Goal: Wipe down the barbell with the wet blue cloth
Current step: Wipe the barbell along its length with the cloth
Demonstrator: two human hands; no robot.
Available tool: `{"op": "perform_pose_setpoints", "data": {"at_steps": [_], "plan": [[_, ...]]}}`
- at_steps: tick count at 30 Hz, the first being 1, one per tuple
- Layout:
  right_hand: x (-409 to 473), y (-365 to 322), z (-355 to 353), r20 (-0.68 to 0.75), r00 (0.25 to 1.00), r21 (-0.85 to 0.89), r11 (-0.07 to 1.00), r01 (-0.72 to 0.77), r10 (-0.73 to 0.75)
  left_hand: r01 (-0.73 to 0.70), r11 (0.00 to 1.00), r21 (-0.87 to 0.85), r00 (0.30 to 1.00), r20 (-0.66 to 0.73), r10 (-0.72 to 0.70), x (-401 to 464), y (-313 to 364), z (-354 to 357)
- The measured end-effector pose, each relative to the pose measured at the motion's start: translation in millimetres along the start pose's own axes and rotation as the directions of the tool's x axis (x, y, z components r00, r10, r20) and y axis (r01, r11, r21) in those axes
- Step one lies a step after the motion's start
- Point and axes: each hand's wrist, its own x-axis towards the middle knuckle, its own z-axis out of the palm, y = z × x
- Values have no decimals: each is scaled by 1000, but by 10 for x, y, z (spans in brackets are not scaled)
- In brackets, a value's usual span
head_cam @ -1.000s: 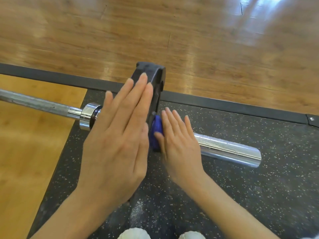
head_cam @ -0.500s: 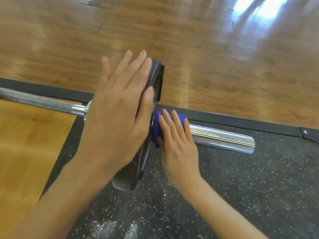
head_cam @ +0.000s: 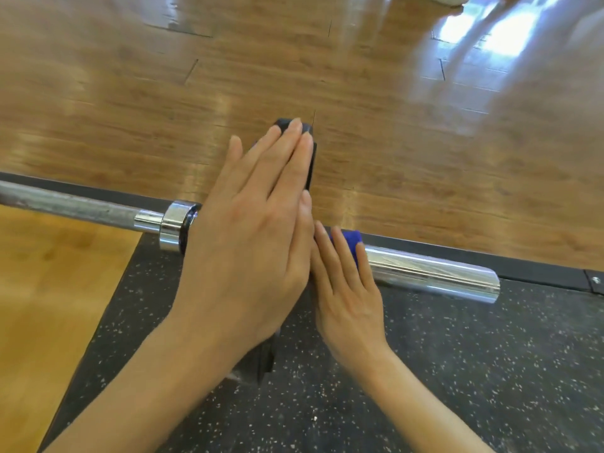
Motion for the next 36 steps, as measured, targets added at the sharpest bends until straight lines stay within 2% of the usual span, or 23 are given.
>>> {"op": "perform_pose_setpoints", "data": {"at_steps": [5,10,11,14,15,18,20,21,25,30,33,35,36], "plan": [[278,-73,24,-63,978,166,968,-188,201,32,999,21,997,73,-33,404,-79,52],[162,133,182,-45,998,25,999,-41,42,45,998,31,994,94,-48,676,-141,137],[302,193,153,-58,996,36,997,-67,69,55,998,30,993,104,-58,710,-140,145],[736,188,57,-91,953,145,950,-275,289,81,996,29,987,139,-84,845,-146,168],[720,160,68,-95,953,135,952,-275,289,88,996,29,983,162,-91,869,-137,167],[275,100,196,-42,993,34,994,-106,107,95,995,30,983,157,-98,894,-124,155],[138,125,230,-13,998,4,998,-59,59,103,994,46,982,155,-109,853,-117,150],[223,133,209,-14,997,16,997,-79,79,104,993,48,982,152,-110,845,-115,150],[712,50,18,-12,949,143,940,-309,314,97,995,37,982,159,-102,846,-117,148],[259,-42,-57,23,979,138,969,-204,203,84,996,2,992,96,-83,762,-125,157],[559,37,-141,114,956,201,936,-288,269,72,997,15,993,96,-73,653,-109,157],[782,78,-189,130,924,234,894,-381,360,56,998,20,995,77,-57,573,-93,140],[785,70,-223,129,924,236,894,-381,360,46,999,21,997,67,-48,528,-84,125]]}}
